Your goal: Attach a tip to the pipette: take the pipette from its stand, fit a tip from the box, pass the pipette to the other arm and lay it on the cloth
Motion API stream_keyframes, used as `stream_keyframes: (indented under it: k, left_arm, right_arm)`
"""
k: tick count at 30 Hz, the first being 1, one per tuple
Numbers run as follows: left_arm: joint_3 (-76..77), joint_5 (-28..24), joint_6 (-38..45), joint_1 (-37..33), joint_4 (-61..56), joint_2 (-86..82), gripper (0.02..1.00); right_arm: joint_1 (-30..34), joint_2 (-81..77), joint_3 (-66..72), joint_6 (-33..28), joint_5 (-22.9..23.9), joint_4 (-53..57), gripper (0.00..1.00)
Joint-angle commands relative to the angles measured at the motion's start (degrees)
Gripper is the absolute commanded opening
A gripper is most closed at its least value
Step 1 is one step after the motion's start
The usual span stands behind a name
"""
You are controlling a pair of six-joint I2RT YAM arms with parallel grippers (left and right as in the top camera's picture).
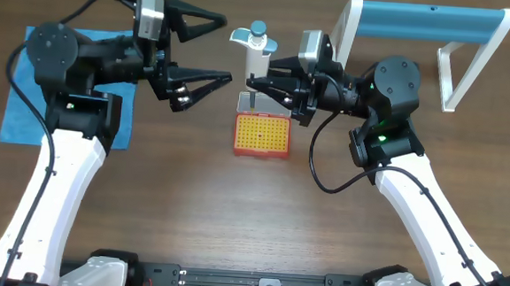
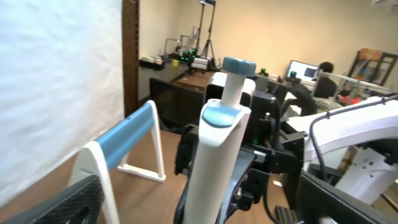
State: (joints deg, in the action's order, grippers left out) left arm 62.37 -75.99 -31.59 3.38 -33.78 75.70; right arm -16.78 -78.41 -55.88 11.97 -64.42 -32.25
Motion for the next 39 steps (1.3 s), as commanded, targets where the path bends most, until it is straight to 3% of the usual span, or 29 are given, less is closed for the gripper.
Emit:
stream_keyframes:
  k: [1, 4, 5, 7, 10, 18, 23, 24, 27, 30, 33, 34, 37, 39]
  left_arm:
    - [1.0, -1.2, -1.2, 5.0, -0.3, 0.6, 0.996]
    - [1.0, -1.1, -1.1, 7.1, -0.3, 0.6, 0.998]
    - [1.0, -1.0, -1.0, 7.6, -0.3, 0.6, 0.954]
    - [1.0, -0.8, -1.0, 7.6, -0.3, 0.6, 0.713]
    - [1.0, -0.8, -1.0, 7.6, -0.3, 0.7, 0.553]
    - [0.9, -0.8, -1.0, 7.6, 0.0, 0.7, 0.520]
    - [0.9, -0.8, -1.0, 7.6, 2.1, 0.7, 0.066]
    - [0.9, -0.7, -1.0, 7.6, 2.1, 0.7, 0.027]
    - [0.9, -0.6, -0.9, 7.5, 2.0, 0.7, 0.027]
    - [0.9, -0.6, 0.6, 7.5, 2.1, 0.7, 0.027]
    - [0.9, 0.2, 2.0, 4.1, 3.5, 0.7, 0.027]
    - [0.9, 2.8, 2.1, 1.6, 7.6, 0.7, 0.027]
    - [0.9, 11.7, 7.0, -5.5, 23.5, 0.7, 0.027]
    - [0.9, 23.5, 10.5, -9.2, 35.5, 0.7, 0.027]
  right_arm:
    - [0.1, 0.5, -0.6, 1.1, -2.5, -0.4, 0.077]
    - [-0.4, 0.5, -0.6, 1.1, -2.5, -0.4, 0.075]
    - [-0.6, 0.5, -0.6, 1.1, -2.5, -0.4, 0.077]
    - [-0.6, 0.5, -0.6, 1.1, -2.5, -0.4, 0.077]
    - [-0.9, 0.5, -0.6, 1.1, -3.0, -0.4, 0.077]
    - [-4.1, 0.5, -0.6, 1.1, -3.0, -0.4, 0.077]
    - [-4.3, 0.5, -0.6, 1.1, -2.9, -0.4, 0.080]
    - [-4.3, 0.5, -0.6, 1.1, -2.9, -0.4, 0.077]
    - [-4.3, 0.5, -0.6, 1.1, -2.9, -0.4, 0.080]
    - [-4.3, 0.5, -0.6, 1.1, -2.9, -0.4, 0.812]
    - [-1.9, 0.5, -0.6, 1.1, -2.9, -0.3, 0.816]
    - [-0.7, 0.5, -0.6, 1.1, -2.9, 0.3, 0.816]
    - [5.1, 0.5, -0.6, 1.1, -0.6, 11.9, 0.816]
    - [8.2, 0.5, -0.6, 1.0, 7.0, 22.4, 0.818]
